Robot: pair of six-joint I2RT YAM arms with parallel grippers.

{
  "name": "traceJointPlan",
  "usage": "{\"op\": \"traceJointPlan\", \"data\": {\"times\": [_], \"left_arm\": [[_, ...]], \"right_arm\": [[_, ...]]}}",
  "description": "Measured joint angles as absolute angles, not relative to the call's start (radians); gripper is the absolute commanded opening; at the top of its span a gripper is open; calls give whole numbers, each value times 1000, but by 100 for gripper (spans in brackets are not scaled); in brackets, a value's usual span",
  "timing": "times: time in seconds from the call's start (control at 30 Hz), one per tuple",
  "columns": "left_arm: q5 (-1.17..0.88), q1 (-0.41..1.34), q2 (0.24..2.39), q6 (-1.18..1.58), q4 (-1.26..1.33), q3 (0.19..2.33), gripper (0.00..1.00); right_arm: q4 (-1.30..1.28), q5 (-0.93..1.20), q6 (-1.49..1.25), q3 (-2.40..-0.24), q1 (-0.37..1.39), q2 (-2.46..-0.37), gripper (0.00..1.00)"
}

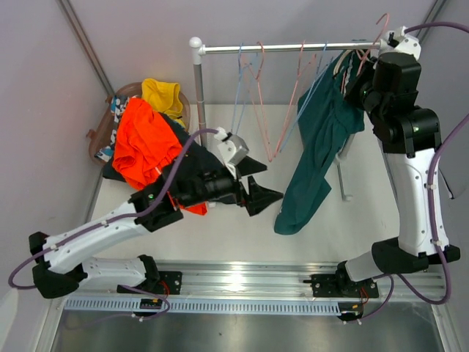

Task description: Remove the shorts from the hanger

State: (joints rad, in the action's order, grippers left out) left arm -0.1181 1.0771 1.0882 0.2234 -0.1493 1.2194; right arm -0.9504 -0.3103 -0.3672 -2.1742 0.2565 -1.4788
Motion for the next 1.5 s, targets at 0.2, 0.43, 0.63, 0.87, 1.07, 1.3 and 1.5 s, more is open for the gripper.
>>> {"op": "traceJointPlan", "data": {"times": [0.2,0.43,0.63,0.87,1.07,1.3,1.5], "left_arm": [[-162,1182,1245,198,65,1238,99],[-173,1237,1402,176,209,1264,99],[-220,1248,1499,194,308,1272,67],[-212,1248,1598,207,364,1329,0],[-191,1267,1566,207,385,1268,0],[-58,1496,1244,185,368,904,0],[60,1573,1097,229,337,694,0]], "right_arm": [[-981,-374,-439,-2036,403,-1355,0],[-1025,-419,-517,-1975,496,-1248,0],[-1040,-446,-550,-1963,522,-1235,0],[-1087,-447,-557,-1951,525,-1224,0],[-1107,-462,-545,-1974,521,-1218,0],[-1144,-424,-525,-2065,454,-1275,0],[-1192,-358,-524,-2100,434,-1296,0]]}}
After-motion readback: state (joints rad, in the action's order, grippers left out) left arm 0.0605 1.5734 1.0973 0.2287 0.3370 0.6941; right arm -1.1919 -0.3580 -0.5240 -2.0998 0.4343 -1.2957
